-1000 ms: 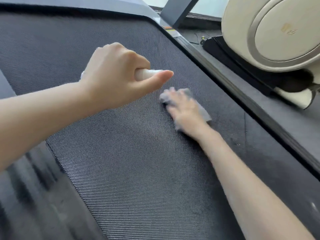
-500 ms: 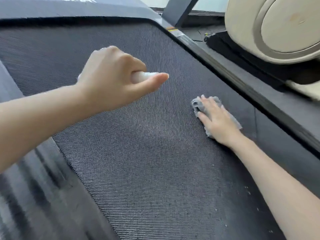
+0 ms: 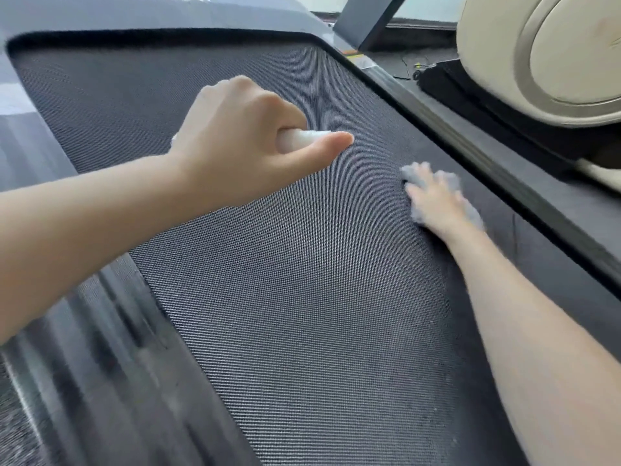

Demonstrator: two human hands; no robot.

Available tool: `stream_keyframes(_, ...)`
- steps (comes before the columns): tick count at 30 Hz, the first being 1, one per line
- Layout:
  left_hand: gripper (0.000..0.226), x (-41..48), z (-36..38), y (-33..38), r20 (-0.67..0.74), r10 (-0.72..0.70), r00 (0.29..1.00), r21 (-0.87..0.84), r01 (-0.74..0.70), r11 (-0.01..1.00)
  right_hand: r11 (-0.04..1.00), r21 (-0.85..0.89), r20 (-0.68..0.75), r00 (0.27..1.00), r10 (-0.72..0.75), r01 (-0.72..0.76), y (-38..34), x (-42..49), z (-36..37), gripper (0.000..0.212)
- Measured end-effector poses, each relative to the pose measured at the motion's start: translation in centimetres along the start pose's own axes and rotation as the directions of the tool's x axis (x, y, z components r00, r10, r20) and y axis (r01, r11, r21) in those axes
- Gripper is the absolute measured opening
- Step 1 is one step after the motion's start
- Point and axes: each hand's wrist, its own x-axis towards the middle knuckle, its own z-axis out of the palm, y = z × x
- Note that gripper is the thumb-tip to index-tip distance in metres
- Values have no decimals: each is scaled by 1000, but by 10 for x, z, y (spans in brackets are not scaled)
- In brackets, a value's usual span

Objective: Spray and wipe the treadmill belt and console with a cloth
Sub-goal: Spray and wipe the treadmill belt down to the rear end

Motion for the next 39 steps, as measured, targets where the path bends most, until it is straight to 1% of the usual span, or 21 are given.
stream_keyframes(1, 62, -1, 0, 0, 0, 1, 1000, 2, -1, 1000, 992, -18, -5, 992, -126, 126, -36, -8, 0, 50)
stream_keyframes(3, 62, -2, -1, 0, 6, -6, 1000, 9, 6, 1000, 924, -23, -21, 923, -383, 383, -104, -33, 3, 50)
stream_keyframes(5, 65, -4, -4, -3, 20, -11, 1000, 22, 10, 1000, 823, 45, -22, 824, -566, 566, -149, -74, 11, 52)
stream_keyframes(7, 65, -7, -9, -8, 19, -5, 1000, 33, 4, 999, 688, 134, -21, 696, -717, 713, -170, -132, 18, 55)
stream_keyframes(8, 64, -9, -12, -10, 14, 1, 1000, 33, -1, 999, 627, 163, -21, 638, -769, 761, -170, -161, 19, 55)
stream_keyframes(10, 63, -12, -17, -14, 6, 7, 1000, 38, -8, 999, 571, 190, 22, 578, -815, 798, -155, -203, 21, 58)
stream_keyframes(12, 63, -15, -19, -15, 1, 2, 1000, 49, -2, 999, 562, 169, 46, 563, -825, 810, -135, -226, 22, 61)
stream_keyframes(15, 60, -18, -22, -13, -6, -1, 1000, 47, 1, 999, 555, 133, 46, 554, -831, 821, -123, -232, 20, 62)
stream_keyframes(17, 59, -18, -23, -11, 3, 4, 1000, 48, -4, 999, 556, 127, 44, 555, -831, 821, -125, -221, 19, 59)
stream_keyframes(18, 60, -17, -23, -10, 5, 5, 1000, 50, -5, 999, 571, 124, 37, 571, -820, 812, -127, -209, 19, 57)
stream_keyframes(19, 60, -16, -23, -10, 4, 4, 1000, 49, -4, 999, 604, 120, 32, 605, -796, 788, -129, -191, 18, 55)
stream_keyframes(21, 60, -13, -25, -11, 0, -9, 1000, 48, 9, 999, 714, 107, 22, 716, -697, 692, -128, -136, 16, 53)
stream_keyframes(23, 61, -11, -27, -13, -9, -34, 999, 61, 35, 998, 845, 67, 11, 847, -532, 530, -117, -71, 11, 51)
stream_keyframes(25, 61, -10, -29, -15, -11, -59, 998, 69, 60, 996, 951, 85, -33, 955, -294, 296, -97, -18, 2, 51)
stream_keyframes(27, 60, -9, -32, -18, -8, -73, 997, 75, 74, 994, 992, 112, -26, 998, -62, 65, -76, 11, -5, 53)
stream_keyframes(29, 60, -10, -35, -21, 4, -87, 996, 80, 86, 993, 996, 70, -9, 998, 56, -55, -66, 24, -8, 54)
stream_keyframes(31, 61, -11, -42, -23, 29, -117, 993, 83, 115, 990, 997, 44, 8, 998, 59, -60, -73, 28, -7, 55)
stream_keyframes(33, 62, -13, -49, -22, 47, -133, 990, 91, 128, 988, 998, 62, 54, 999, -7, 3, -96, 23, -4, 54)
stream_keyframes(36, 63, -16, -54, -21, 42, -117, 992, 82, 113, 990, 973, -5, 86, 970, -229, 231, -145, -7, 4, 53)
stream_keyframes(37, 63, -18, -54, -21, 34, -102, 994, 68, 100, 993, 952, 17, 81, 948, -307, 306, -161, -22, 7, 54)
stream_keyframes(39, 62, -18, -50, -21, 16, -54, 998, 41, 53, 998, 913, 144, 10, 922, -386, 381, -188, -55, 11, 55)
